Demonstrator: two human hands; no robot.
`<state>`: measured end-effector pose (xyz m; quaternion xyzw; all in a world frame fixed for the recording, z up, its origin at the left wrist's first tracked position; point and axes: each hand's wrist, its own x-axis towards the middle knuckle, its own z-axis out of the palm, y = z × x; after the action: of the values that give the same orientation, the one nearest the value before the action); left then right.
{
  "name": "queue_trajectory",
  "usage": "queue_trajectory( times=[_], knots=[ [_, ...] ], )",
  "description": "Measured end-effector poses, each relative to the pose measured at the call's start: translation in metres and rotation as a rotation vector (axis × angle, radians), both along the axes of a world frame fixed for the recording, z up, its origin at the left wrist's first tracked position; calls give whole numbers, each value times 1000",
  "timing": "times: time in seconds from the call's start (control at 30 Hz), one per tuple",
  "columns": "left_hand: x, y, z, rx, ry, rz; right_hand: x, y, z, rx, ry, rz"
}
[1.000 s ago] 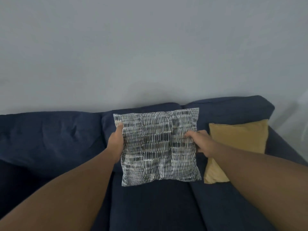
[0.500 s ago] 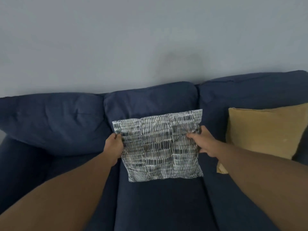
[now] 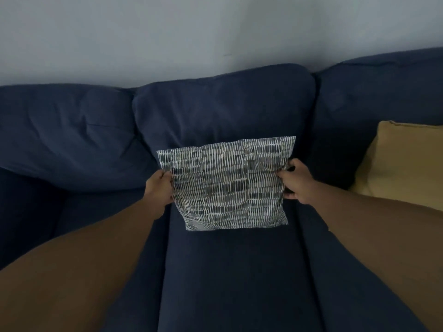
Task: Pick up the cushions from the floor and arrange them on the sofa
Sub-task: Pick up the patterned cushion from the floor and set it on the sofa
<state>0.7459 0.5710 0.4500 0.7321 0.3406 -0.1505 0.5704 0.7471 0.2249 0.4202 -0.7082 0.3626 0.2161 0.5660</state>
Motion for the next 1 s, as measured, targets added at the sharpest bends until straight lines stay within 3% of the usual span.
queue_trajectory(
  times=[0.23,0.43,0.67,0.9,1.0],
  knots=[
    [30,-7,-30,-84,-4,-9,11,4,-34,-37,34,-91],
    [46,5,-34,160,-315,-48,26,17,-31,-219,-378,-239],
    [92,12,-9,315,-361,-43,59,11,-2,-556,-332,-108],
    [93,8,-16,322,-303,-35,58,9,-11,-540,-221,77],
    [80,0,-20,301,-393,76,40,13,-13,-826,-459,150]
  ],
)
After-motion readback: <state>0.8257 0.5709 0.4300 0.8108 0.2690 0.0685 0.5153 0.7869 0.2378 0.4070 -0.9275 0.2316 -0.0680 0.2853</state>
